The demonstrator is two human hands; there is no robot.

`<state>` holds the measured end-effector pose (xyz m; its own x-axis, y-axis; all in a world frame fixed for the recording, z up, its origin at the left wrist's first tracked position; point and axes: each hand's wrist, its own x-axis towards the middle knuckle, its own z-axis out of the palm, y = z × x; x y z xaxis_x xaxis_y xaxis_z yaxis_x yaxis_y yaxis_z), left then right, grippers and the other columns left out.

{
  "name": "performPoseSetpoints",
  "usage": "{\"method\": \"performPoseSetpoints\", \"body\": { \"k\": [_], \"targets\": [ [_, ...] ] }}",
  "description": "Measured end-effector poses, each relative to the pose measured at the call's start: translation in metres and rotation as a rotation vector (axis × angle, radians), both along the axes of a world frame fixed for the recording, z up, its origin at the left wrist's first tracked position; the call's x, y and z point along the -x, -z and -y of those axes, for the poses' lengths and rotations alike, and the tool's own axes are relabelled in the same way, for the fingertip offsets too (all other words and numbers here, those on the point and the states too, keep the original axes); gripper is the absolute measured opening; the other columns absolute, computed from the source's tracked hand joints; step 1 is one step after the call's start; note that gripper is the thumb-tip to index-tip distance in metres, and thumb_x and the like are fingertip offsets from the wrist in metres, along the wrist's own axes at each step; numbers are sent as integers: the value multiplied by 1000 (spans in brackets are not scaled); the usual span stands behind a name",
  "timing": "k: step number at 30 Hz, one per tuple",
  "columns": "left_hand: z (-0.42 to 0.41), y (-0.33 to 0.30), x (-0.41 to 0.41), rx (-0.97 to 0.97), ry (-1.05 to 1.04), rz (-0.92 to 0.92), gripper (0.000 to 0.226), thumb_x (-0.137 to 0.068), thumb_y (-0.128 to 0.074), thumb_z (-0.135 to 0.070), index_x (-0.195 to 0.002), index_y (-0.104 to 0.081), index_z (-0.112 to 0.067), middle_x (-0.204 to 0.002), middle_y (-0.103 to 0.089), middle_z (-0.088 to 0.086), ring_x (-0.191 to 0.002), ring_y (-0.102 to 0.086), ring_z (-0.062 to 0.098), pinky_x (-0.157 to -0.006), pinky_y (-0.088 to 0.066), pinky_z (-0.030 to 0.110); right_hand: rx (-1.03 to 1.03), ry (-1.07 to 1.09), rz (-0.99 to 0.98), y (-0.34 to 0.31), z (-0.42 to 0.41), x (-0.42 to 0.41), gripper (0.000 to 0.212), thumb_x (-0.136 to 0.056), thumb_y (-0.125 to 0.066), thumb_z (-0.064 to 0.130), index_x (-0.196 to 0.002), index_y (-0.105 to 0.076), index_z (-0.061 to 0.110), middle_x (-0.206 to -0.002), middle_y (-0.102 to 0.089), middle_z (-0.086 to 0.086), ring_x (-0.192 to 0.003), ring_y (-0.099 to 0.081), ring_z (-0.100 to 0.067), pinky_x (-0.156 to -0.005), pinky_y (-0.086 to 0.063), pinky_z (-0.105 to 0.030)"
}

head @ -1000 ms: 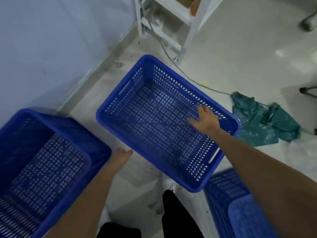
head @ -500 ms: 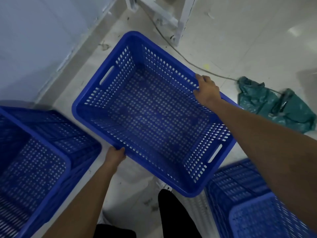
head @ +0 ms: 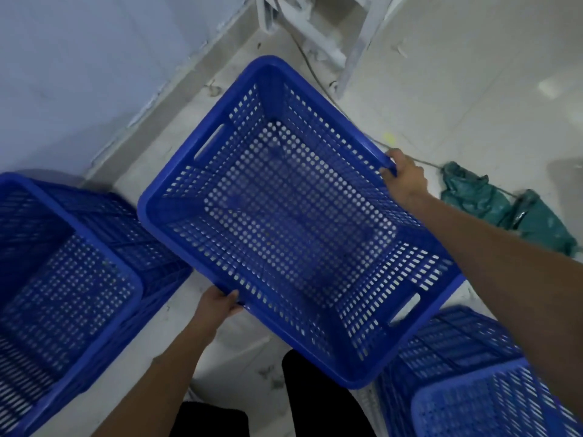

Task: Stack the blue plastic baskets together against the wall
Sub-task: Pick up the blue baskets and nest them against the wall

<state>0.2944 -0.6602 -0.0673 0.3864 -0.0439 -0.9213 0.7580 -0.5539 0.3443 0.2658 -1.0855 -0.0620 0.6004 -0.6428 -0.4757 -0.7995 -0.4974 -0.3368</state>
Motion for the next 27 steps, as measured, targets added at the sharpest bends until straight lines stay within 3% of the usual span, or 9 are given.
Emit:
{"method": "performPoseSetpoints", "body": {
  "k": [5,8,11,17,20,22,25,27],
  "targets": [
    [-24,-61,3,114,-11,15,27,-94,-55,-4,-121,-57,-1,-107,-68,11,-87,-69,17,-61,-57,19,-40,9,57,-64,-11,-5,27,-95,-46,35,-122,-45,29,-118,-61,-14,-102,-57,-42,-90,-47,-56],
    [-34,-102,1,193,-52,36,19,-93,-57,-5,-110,-60,-13,-103,-70,4,-80,-73,10,-64,-58,21,-27,0,84,-100,-18,-11,26,-95,-46,35,-121,-46,29,-109,-64,-14,-96,-59,-42,-86,-49,-56],
    [-46,-151,-1,259,-52,73,20,-93,-57,-6,-107,-60,-20,-104,-72,0,-83,-74,8,-69,-58,23,8,-16,79,-148,-26,-27,28,-96,-46,36,-123,-47,28,-115,-64,-13,-102,-57,-41,-91,-47,-53],
    [-75,-230,-1,235,-65,130,24,-92,-61,-9,-114,-62,-3,-102,-72,11,-78,-73,11,-63,-56,17,38,-56,121,-240,-51,-48,31,-96,-46,38,-125,-48,27,-124,-61,-15,-110,-54,-41,-96,-44,-52],
    [-89,-269,-1,213,-82,184,6,-92,-60,-7,-96,-64,-4,-86,-69,8,-65,-71,6,-55,-53,13,40,-86,145,-285,-73,-63,32,-96,-46,38,-126,-48,26,-125,-60,-17,-113,-52,-42,-98,-43,-52],
    [-102,-294,0,200,-98,237,9,-91,-61,-7,-83,-62,-10,-76,-68,3,-65,-68,11,-52,-51,12,48,-119,166,-313,-91,-75,33,-96,-45,38,-127,-48,26,-126,-60,-17,-115,-51,-42,-99,-42,-52],
    [-131,-322,3,212,-153,264,13,-90,-62,-7,-78,-62,-8,-66,-70,0,-67,-66,16,-53,-52,14,57,-173,211,-347,-120,-94,32,-96,-45,36,-126,-50,25,-126,-61,-17,-118,-49,-41,-99,-41,-50],
    [-152,-335,6,224,-188,272,13,-91,-62,-6,-78,-61,-5,-68,-68,5,-60,-68,10,-52,-52,14,73,-215,234,-367,-143,-109,32,-96,-46,35,-125,-52,22,-125,-61,-18,-119,-49,-41,-97,-40,-46]
  ]
}}
